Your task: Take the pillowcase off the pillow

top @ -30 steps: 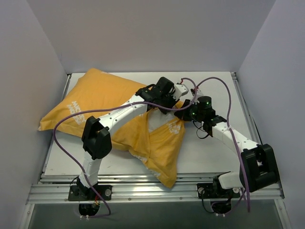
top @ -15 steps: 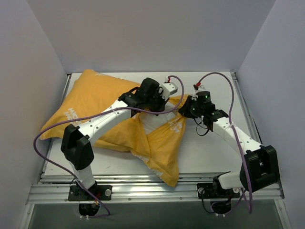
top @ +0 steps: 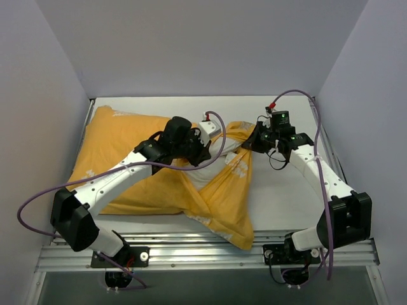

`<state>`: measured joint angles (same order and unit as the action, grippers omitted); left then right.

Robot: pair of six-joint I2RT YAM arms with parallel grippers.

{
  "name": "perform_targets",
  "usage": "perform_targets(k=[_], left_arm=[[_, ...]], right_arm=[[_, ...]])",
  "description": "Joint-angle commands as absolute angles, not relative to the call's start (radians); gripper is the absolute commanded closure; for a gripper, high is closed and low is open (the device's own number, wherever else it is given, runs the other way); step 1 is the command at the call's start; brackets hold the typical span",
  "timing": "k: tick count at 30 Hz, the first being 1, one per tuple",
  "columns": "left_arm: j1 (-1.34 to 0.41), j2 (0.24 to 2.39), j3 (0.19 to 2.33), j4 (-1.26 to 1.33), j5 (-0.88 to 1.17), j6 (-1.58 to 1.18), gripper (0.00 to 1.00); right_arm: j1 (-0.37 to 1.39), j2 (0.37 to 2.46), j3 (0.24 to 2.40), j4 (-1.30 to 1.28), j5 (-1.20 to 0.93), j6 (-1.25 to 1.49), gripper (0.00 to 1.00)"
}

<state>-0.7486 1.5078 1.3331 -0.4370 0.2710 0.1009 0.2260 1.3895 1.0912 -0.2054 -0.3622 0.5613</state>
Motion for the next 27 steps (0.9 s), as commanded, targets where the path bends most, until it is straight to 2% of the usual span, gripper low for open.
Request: perform_targets(k=[1, 8, 13, 17, 18, 19, 21, 22, 24, 27], left_arm=[[-0.723, 1.358, 1.253, -0.738, 0.377, 0.040, 0.98], [-0.712, 1.195, 1.181, -0.775, 0.462, 0.060, 0.98], [-0.683, 1.129, 1.137, -0.714, 0.358, -0.024, 0.98], [-0.681, 1.195, 1.213, -0.601, 0.186, -0.110, 0.98], [-0.680, 1.222, 1.245, -0.588, 0.157, -0.123, 0.98], [-0.680, 1.251, 1.308, -0.556, 0.128, -0.153, 0.98], [-0.680, 1.333, 1.366, -0.522, 0.078, -0.175, 0.98], [-0.683, 1.356, 1.391, -0.473, 0.072, -0.198, 0.98], [-0.681, 1.413, 1.436, -0.427, 0.063, -0.216, 0.98], [-0.681, 1.495, 1.505, -0.403, 0.031, -0.230, 0.98]], right_arm=[[0.104, 1.437, 1.161, -0.169, -0.035, 0.529, 1.00], [0.078, 1.503, 1.137, -0.153, -0.068, 0.549, 1.00], [0.080, 1.525, 1.143, -0.158, -0.075, 0.531, 1.00], [0.104, 1.516, 1.105, -0.153, -0.109, 0.514, 1.00], [0.116, 1.503, 1.100, -0.156, -0.103, 0.511, 0.97], [0.135, 1.490, 1.103, -0.179, -0.077, 0.514, 0.88], [0.221, 1.438, 1.120, -0.210, 0.053, 0.515, 0.79], [0.250, 1.424, 1.143, -0.248, 0.089, 0.518, 0.67], [0.319, 1.379, 1.160, -0.303, 0.158, 0.544, 0.54], [0.405, 1.306, 1.155, -0.354, 0.267, 0.600, 0.42]])
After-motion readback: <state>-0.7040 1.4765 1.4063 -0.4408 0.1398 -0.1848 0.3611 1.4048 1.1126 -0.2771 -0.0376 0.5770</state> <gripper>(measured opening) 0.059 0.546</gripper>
